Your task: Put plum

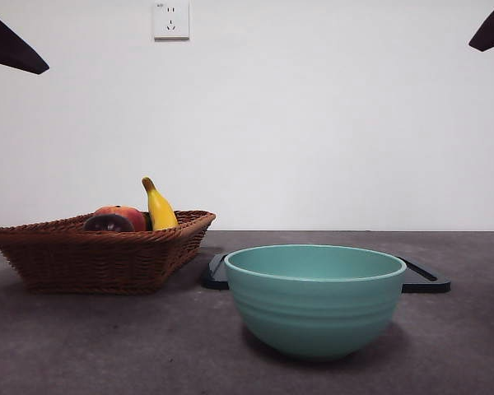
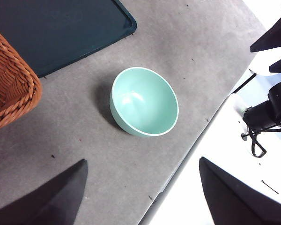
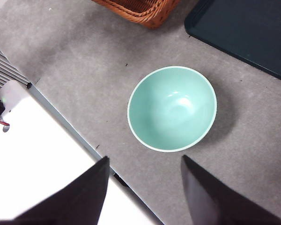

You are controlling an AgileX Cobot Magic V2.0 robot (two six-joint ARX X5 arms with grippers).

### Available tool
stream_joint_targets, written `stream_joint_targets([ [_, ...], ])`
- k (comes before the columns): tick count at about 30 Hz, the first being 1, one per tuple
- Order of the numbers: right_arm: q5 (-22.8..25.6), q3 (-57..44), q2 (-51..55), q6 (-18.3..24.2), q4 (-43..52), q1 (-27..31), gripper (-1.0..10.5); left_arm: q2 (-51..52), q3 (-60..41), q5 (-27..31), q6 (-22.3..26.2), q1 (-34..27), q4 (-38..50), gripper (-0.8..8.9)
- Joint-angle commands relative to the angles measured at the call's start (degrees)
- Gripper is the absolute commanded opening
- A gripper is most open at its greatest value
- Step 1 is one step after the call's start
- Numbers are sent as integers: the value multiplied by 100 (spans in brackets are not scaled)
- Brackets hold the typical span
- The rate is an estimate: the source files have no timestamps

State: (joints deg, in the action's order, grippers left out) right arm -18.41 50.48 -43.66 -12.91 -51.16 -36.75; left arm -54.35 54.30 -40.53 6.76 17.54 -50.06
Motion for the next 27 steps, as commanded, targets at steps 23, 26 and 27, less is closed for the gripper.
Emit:
stream_joint_targets([
  [23,26,103,-42,44,22,-52,8,-31,59,-37,70,26,33,9],
  [26,26,103,-42,44,37,-52,8,-31,59,-37,72,26,33,9],
  [27,26,103,-42,44,48,-52,8,-31,59,-37,72,26,33,9],
])
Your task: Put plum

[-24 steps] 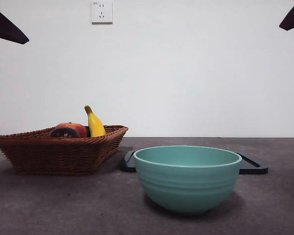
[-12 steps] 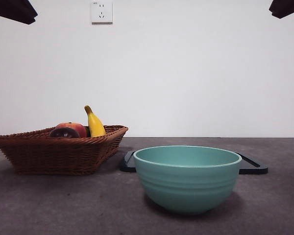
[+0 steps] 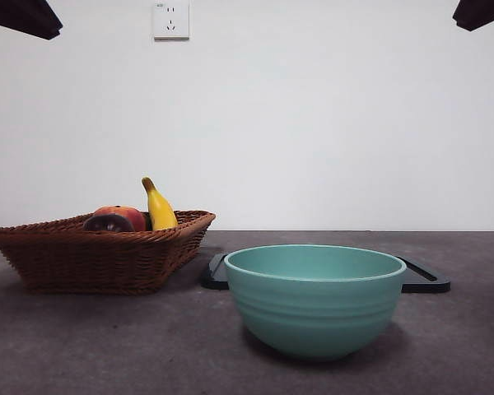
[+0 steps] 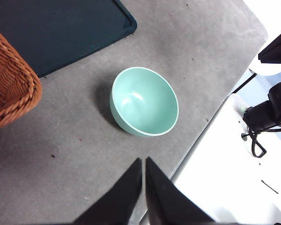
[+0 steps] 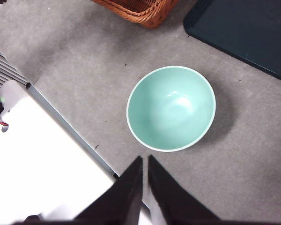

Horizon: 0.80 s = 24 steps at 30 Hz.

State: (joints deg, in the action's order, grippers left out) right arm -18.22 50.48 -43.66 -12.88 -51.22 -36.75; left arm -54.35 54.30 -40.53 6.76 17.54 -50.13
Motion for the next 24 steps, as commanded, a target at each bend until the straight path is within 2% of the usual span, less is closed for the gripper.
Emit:
stream_joint_targets([
  [1,7,103,-42,42,66,-52,8,-31,59,-37,72,26,39,9],
  [10,7,103,-42,44,197,-52,8,-28,59,-35,74,26,37,9],
  [14,7,103,-42,44,197,-52,8,197,59,173,205,-24,350,9],
  [20,7,103,-42,44,197,-52,8,879,-2,1233,-2,-546,2076,9],
  [24,7,103,-42,44,199,-52,8,1475,-380,1961,-146,-968,3270,9],
])
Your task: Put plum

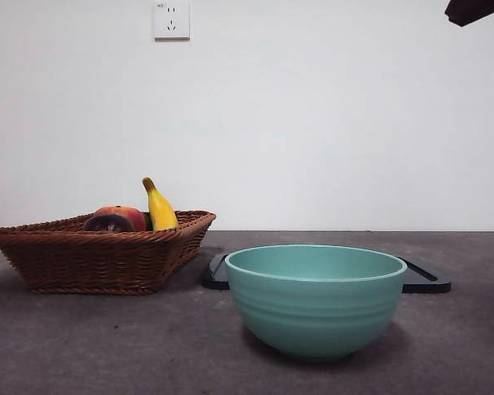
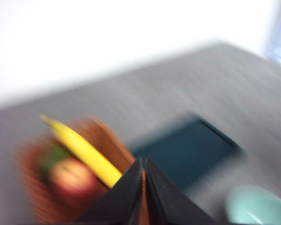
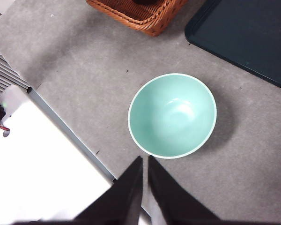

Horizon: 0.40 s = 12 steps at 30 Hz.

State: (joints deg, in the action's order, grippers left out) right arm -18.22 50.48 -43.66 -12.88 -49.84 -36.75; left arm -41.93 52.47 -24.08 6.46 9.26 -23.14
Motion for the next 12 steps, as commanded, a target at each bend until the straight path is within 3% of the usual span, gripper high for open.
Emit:
stream_joint_targets([
  [1,7,103,-42,42,59,-52,8,428,-367,516,-114,-243,824,9],
  [7,7,103,-42,42,59,-52,8,1611,-1666,1766,-114,-697,1746,9],
  [12,7,103,-42,44,59,-52,8,2393,-2780,2188,-114,-898,1998,9],
])
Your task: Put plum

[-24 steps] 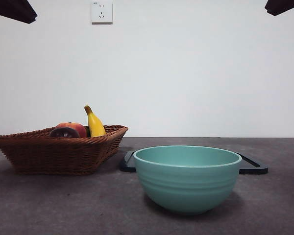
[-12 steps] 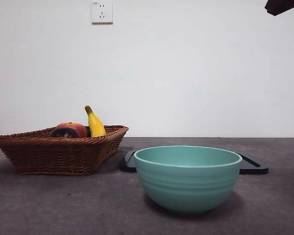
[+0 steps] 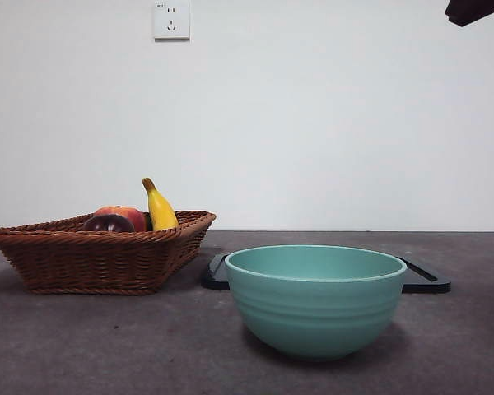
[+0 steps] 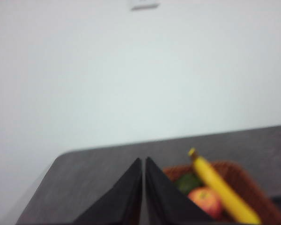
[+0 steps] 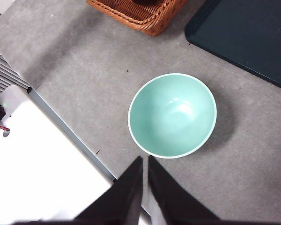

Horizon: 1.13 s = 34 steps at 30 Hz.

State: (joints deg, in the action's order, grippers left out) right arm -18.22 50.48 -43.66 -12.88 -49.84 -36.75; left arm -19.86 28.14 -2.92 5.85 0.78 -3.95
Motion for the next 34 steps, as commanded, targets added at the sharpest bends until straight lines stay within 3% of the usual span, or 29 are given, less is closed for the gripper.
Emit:
stream_joint_targets([
  [1,7,103,-42,42,59,-52,8,332,-566,90,-52,-81,81,9],
  [14,7,103,-42,44,59,-52,8,1530,-2347,107,-376,-125,42,9],
  [23,7,103,-42,42,59,-52,8,1849,-2730,109,-380,-125,7,9],
  [34,7,103,-42,42,59,-52,8,1969,-2750,129,-398,-125,-680,9],
])
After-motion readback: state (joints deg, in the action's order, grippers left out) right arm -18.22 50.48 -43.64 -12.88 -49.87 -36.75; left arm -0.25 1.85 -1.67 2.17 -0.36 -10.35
